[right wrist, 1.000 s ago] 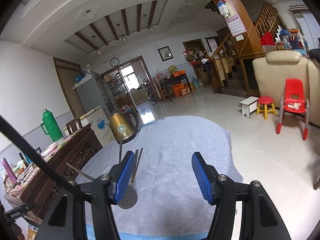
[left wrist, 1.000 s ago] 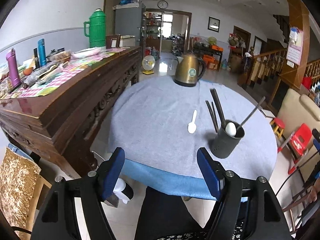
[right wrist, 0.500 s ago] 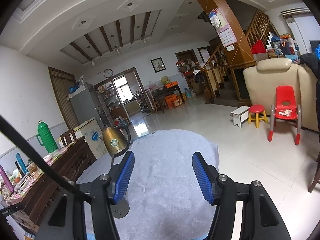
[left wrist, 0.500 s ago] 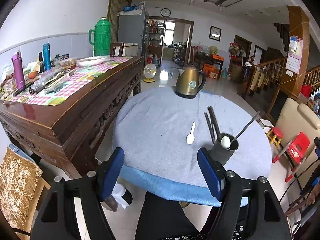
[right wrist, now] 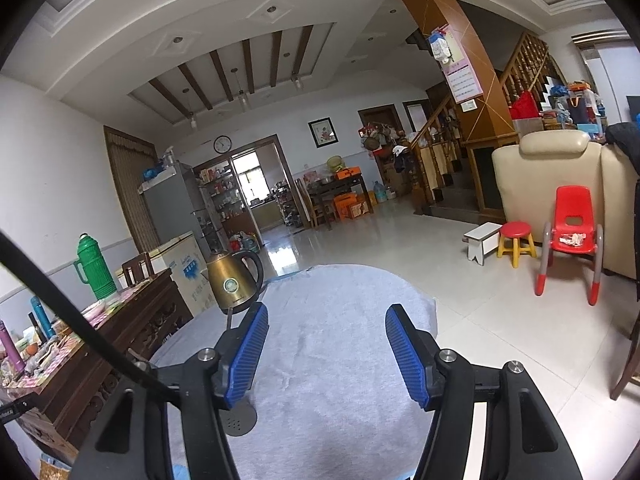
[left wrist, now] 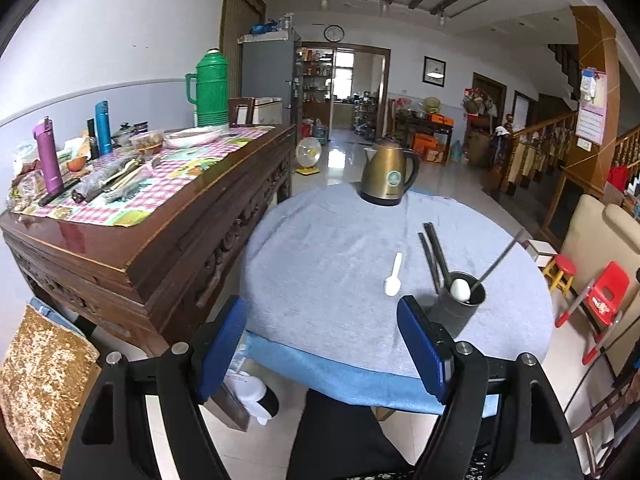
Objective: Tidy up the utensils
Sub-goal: 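Move both open tools toward the white spoon and chopsticks on the cloth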
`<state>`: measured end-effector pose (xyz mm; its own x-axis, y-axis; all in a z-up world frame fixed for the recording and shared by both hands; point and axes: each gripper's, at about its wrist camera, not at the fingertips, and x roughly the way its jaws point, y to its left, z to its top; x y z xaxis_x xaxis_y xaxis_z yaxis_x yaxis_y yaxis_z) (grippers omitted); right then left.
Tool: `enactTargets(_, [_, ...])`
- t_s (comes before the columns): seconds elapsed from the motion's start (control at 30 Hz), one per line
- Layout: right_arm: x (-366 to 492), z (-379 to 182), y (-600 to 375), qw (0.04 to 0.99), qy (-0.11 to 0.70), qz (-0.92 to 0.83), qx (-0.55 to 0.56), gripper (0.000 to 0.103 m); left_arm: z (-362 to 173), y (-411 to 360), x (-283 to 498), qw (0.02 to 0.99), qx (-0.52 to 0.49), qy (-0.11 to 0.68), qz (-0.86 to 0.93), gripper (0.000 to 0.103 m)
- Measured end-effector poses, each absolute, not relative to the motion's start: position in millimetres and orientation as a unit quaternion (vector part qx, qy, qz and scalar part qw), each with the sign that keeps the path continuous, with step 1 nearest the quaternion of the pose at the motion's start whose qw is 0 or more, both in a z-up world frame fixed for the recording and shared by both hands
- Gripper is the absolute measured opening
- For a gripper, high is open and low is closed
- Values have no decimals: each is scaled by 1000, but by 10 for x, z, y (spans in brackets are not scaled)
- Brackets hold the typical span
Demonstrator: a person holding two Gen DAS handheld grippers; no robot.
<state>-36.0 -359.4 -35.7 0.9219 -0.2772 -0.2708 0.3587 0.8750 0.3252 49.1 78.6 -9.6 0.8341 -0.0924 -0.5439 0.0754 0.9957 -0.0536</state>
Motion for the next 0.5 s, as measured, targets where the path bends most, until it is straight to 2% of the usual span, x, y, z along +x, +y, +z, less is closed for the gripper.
enactTargets(0.17, [-220,-308,-3529,965,123,-151,177,66,-11,824,644,965,-9,262,-11,86])
enactTargets(0.5, [247,-449,-3797,952,150,-144,224,67,-35,865,1364,956,-6,290,42,86])
